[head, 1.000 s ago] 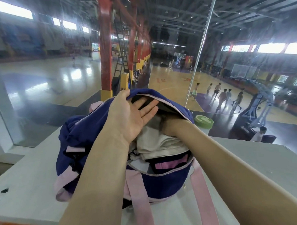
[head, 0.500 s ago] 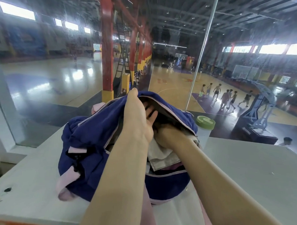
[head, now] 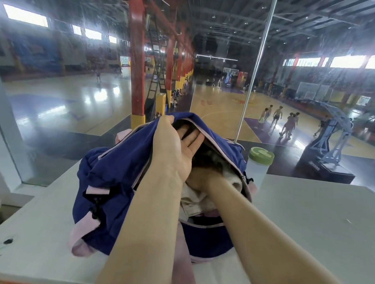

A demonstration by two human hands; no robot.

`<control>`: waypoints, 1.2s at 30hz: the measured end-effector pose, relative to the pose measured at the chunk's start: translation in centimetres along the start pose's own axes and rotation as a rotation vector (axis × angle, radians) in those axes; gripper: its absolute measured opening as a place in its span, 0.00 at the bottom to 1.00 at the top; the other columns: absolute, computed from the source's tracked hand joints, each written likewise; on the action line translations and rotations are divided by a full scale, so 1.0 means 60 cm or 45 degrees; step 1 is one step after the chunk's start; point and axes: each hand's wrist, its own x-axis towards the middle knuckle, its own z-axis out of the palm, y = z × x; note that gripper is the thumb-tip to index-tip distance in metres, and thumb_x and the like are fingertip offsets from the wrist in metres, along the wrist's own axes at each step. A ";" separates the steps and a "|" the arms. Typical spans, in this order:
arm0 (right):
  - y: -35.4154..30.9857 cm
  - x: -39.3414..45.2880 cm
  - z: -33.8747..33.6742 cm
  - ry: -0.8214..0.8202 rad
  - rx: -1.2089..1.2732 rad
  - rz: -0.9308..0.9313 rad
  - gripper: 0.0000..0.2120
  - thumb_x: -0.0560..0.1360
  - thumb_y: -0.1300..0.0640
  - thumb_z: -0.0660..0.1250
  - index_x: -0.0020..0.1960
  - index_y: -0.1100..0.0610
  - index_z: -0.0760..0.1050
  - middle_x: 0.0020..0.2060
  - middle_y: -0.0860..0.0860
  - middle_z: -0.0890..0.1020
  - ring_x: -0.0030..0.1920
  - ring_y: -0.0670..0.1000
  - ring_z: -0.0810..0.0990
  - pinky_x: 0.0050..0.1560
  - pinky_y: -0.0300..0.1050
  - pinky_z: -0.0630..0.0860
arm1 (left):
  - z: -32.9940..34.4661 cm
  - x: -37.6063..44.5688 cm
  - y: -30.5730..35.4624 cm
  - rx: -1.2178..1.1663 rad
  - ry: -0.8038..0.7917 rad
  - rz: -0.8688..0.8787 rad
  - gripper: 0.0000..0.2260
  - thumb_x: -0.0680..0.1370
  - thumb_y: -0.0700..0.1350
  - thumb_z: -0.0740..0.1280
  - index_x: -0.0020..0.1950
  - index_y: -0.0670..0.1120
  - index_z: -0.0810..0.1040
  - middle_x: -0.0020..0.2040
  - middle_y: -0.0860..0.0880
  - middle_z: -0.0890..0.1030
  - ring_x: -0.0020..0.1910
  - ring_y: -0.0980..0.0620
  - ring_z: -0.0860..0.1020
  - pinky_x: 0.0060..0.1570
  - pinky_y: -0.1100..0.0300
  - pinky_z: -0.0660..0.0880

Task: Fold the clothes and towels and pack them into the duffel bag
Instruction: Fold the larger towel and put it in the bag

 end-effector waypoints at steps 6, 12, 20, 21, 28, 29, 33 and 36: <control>0.031 -0.007 -0.045 0.046 0.044 0.138 0.28 0.81 0.40 0.49 0.76 0.53 0.59 0.73 0.55 0.67 0.72 0.57 0.65 0.72 0.48 0.58 | -0.001 0.002 0.004 0.038 -0.008 -0.006 0.16 0.82 0.46 0.57 0.69 0.44 0.70 0.65 0.40 0.76 0.62 0.41 0.76 0.56 0.49 0.77; 0.044 0.007 -0.005 0.057 0.305 0.337 0.34 0.78 0.33 0.49 0.71 0.56 0.68 0.66 0.57 0.75 0.66 0.58 0.72 0.67 0.48 0.65 | -0.002 0.008 -0.003 0.072 0.005 -0.026 0.09 0.82 0.47 0.58 0.58 0.45 0.73 0.64 0.39 0.76 0.61 0.40 0.77 0.58 0.47 0.77; 0.054 0.014 0.027 0.149 0.127 0.342 0.38 0.77 0.32 0.42 0.77 0.55 0.58 0.73 0.57 0.66 0.71 0.58 0.66 0.72 0.54 0.62 | -0.006 0.004 0.003 0.100 0.000 -0.031 0.11 0.82 0.48 0.58 0.59 0.44 0.74 0.64 0.39 0.77 0.60 0.40 0.78 0.56 0.48 0.77; 0.044 0.006 0.025 0.144 0.056 0.348 0.38 0.77 0.33 0.42 0.78 0.56 0.56 0.74 0.58 0.65 0.72 0.59 0.64 0.72 0.55 0.61 | -0.006 0.002 0.004 0.095 0.003 -0.035 0.10 0.82 0.48 0.58 0.57 0.44 0.74 0.64 0.39 0.77 0.59 0.41 0.78 0.56 0.48 0.77; 0.016 -0.015 0.031 0.148 -0.033 0.194 0.23 0.82 0.48 0.47 0.71 0.56 0.69 0.67 0.57 0.74 0.67 0.59 0.71 0.67 0.56 0.66 | -0.011 -0.012 0.008 0.074 -0.032 -0.049 0.14 0.83 0.47 0.57 0.67 0.45 0.69 0.65 0.39 0.75 0.58 0.41 0.78 0.54 0.47 0.77; 0.020 -0.014 0.033 0.119 -0.023 0.195 0.26 0.82 0.45 0.45 0.70 0.56 0.69 0.67 0.58 0.74 0.66 0.59 0.72 0.67 0.55 0.66 | -0.011 -0.014 0.008 0.074 -0.027 -0.049 0.14 0.83 0.48 0.57 0.66 0.45 0.69 0.65 0.39 0.75 0.58 0.40 0.78 0.55 0.47 0.77; 0.026 -0.030 0.013 0.048 0.051 0.109 0.29 0.82 0.42 0.45 0.72 0.58 0.68 0.69 0.58 0.72 0.68 0.58 0.70 0.70 0.53 0.64 | -0.011 -0.024 0.004 0.085 -0.004 -0.051 0.13 0.83 0.48 0.57 0.65 0.45 0.69 0.66 0.39 0.75 0.62 0.40 0.76 0.57 0.46 0.76; 0.033 -0.065 0.002 0.104 0.085 -0.054 0.24 0.81 0.43 0.50 0.70 0.55 0.69 0.65 0.57 0.76 0.63 0.58 0.74 0.66 0.52 0.69 | -0.008 -0.033 0.000 0.145 0.016 -0.055 0.08 0.82 0.48 0.57 0.58 0.47 0.71 0.65 0.40 0.75 0.61 0.41 0.76 0.56 0.48 0.76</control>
